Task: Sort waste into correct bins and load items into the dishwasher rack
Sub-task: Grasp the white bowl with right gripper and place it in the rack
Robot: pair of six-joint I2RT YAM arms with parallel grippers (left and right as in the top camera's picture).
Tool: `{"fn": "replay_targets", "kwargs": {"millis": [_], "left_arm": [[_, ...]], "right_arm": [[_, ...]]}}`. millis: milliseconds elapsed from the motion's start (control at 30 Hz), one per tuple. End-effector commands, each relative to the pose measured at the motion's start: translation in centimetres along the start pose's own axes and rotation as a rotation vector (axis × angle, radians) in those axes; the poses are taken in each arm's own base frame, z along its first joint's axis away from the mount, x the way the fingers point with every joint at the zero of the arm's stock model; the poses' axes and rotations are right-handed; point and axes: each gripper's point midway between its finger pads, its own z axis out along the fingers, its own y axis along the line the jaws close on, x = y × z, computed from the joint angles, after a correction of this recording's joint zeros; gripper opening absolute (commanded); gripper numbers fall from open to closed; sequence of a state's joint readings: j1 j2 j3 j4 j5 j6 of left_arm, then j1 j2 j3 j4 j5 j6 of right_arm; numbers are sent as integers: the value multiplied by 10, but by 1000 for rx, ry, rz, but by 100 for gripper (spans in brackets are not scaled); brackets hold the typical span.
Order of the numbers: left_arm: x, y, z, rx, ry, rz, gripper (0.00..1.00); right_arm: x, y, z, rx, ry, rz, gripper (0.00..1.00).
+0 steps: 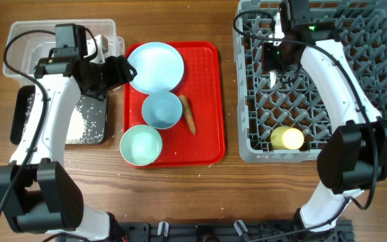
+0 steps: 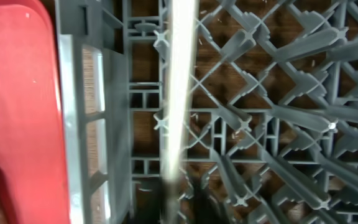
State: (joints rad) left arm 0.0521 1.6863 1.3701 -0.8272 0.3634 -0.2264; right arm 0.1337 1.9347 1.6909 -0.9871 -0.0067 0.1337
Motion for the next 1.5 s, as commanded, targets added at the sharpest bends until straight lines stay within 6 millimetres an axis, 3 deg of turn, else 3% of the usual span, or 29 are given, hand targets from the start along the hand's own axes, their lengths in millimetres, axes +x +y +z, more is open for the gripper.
{"fn": "replay_targets", "kwargs": {"millis": [0,33,133,233,333,367,400,467,567,633,767,800,867,1000,1100,1167,1267,1400,1467], "left_arm": [[-4,-3,-7,0,-22,17,84],[-5,-3,-7,1,-22,17,86],[-4,-3,-7,0,-22,17,86],[-2,-3,-7,-2,-14,14,86],[-3,-2,-8,-6,-17,14,86],[-5,4,-8,-38,-27,13,86],[-7,13,-8,-93,-42,12,85],[-9,21,-9,-139,-53,11,86],[-14,31,-13,-154,-68,-10,88],[-21,49,-21,-169,-91,-54,89],[-25,81,-36,-202,-110,-135,95],[-22,83,-36,-206,-99,-144,100],[-22,83,-36,-206,-97,-144,100],[-22,83,-36,-206,-98,-143,100],[-22,83,-36,-206,-98,-143,100],[-22,83,-36,-206,-98,-143,100],[-22,83,-36,-206,-98,-143,100],[-22,83,-36,-206,-98,-143,100],[-22,83,-36,-206,-98,-143,100]], "right_arm": [[5,-6,10,32,28,-22,69],[7,-6,9,33,37,-22,80],[6,12,-7,-74,20,-26,80],[-5,48,-52,-260,-69,-21,79],[6,104,-68,-377,-57,-33,76],[17,132,-64,-401,-28,-43,73],[32,164,-56,-409,9,-49,62],[51,192,-39,-347,46,-23,50],[74,222,-12,-275,75,-29,50],[97,241,15,-242,135,-32,49],[133,249,54,-210,276,-31,46],[139,255,60,-220,298,-33,43],[151,258,71,-202,327,-29,37],[157,261,79,-193,342,-16,23],[159,261,81,-194,355,-12,4],[159,261,78,-202,359,-10,4],[139,249,58,-199,313,13,4],[74,216,1,-239,125,57,4],[34,191,-43,-267,-34,43,4]]}}
